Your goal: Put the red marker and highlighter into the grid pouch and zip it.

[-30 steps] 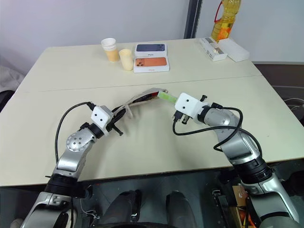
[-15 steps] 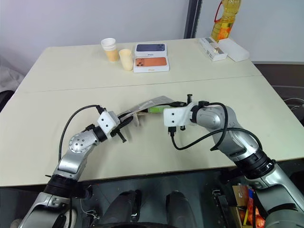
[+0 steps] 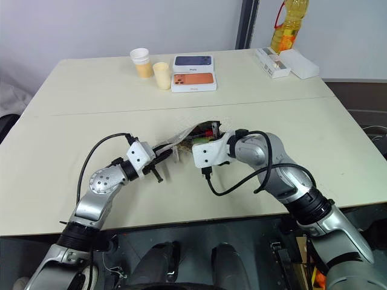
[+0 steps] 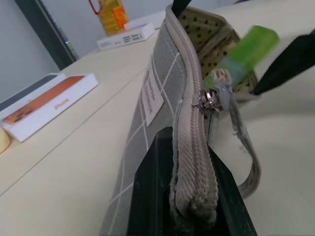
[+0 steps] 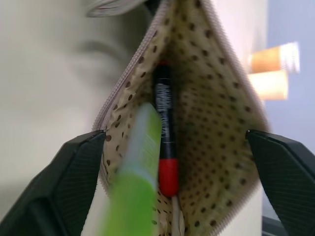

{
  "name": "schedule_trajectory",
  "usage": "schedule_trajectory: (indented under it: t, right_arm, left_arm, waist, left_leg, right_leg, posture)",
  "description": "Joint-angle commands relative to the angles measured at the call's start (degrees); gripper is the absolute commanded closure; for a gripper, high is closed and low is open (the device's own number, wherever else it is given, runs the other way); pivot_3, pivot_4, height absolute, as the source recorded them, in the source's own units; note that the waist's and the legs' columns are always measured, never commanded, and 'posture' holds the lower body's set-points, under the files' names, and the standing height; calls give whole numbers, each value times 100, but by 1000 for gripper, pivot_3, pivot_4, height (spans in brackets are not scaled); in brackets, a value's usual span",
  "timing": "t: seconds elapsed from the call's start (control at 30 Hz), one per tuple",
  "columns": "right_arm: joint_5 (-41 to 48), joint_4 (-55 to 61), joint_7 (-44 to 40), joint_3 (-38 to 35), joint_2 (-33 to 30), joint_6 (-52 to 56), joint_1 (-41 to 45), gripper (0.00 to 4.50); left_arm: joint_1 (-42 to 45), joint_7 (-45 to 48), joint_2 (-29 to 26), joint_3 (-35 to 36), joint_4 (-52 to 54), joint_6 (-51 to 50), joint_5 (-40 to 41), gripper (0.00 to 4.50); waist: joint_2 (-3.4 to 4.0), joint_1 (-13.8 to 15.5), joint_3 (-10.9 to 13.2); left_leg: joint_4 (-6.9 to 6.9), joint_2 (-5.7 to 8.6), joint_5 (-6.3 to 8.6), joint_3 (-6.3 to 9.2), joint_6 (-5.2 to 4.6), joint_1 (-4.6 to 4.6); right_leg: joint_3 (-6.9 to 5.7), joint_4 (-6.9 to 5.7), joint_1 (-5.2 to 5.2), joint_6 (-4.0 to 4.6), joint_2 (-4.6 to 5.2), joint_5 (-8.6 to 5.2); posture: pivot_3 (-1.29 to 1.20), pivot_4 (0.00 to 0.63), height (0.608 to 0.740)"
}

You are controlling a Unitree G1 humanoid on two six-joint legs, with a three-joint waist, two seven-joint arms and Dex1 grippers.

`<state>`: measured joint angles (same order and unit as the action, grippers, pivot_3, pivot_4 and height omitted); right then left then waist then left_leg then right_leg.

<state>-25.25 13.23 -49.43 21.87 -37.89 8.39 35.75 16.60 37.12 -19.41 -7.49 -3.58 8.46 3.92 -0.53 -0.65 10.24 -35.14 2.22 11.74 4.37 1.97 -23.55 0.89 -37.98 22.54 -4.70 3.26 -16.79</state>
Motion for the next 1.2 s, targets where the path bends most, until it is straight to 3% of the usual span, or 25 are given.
schedule_trajectory:
  t: [0.03, 0.23, 0.37, 0.63, 0.87, 0.97, 1.2]
  right_arm:
    - [1078, 361, 35, -1065, 298, 417, 240, 61]
    - [2961, 1029, -412, -2222, 502, 2188, 124, 61]
    - [3901, 1477, -406, -2499, 548, 3437, -338, 61]
    - [3728, 1022, 1325, -2153, 1719, 3919, -646, 61]
    - [3680, 543, 1919, -1823, 2208, 3664, -475, 61]
    - [3733, 416, 2056, -1803, 2345, 3598, -401, 896]
    - [3932, 461, 2137, -1855, 2483, 3548, -340, 4434]
  left_arm:
    - [219, -128, 147, 209, 247, -152, 300, 4500]
    - [633, -327, 514, 441, 141, -765, 787, 4500]
    - [1033, -470, 879, 596, -8, -1224, 1169, 4500]
    - [1421, -849, 1448, 681, -137, -1761, 1396, 4500]
    - [1296, -886, 1534, 609, -7, -1884, 1374, 4500]
    - [1271, -912, 1535, 613, 22, -1910, 1354, 4500]
    - [1075, -974, 1488, 611, 186, -1931, 1332, 4500]
  waist:
    - [0, 0, 0]
    - [-5, 15, 3]
    - [-6, 18, 3]
    - [-7, -29, 3]
    - [-7, -4, 3]
    - [-7, -7, 3]
    - [-7, -18, 3]
  left_leg:
    - [0, 0, 0, 0, 0, 0]
    - [-3, 1, 0, 5, 0, 0]
    - [-4, 2, 0, 9, -1, -1]
    - [-3, -3, 0, 6, -1, 1]
    - [-4, 4, -1, 5, 0, 1]
    - [-3, 4, -1, 6, 0, 1]
    - [-2, 3, -1, 6, 0, 1]
  right_leg:
    - [0, 0, 0, 0, 0, 0]
    - [-4, 0, -6, -1, 0, 1]
    - [-7, 0, -9, -1, 1, 1]
    - [-4, -11, -1, -1, -9, 1]
    - [-4, -9, -2, -1, -10, 1]
    - [-4, -9, -1, -1, -11, 1]
    - [-3, -9, -1, -1, -11, 1]
  posture:
    - [0, 150, 740]
    - [0, 150, 740]
    - [0, 150, 740]
    - [0, 150, 740]
    - [0, 150, 740]
    - [0, 150, 740]
    - [0, 150, 740]
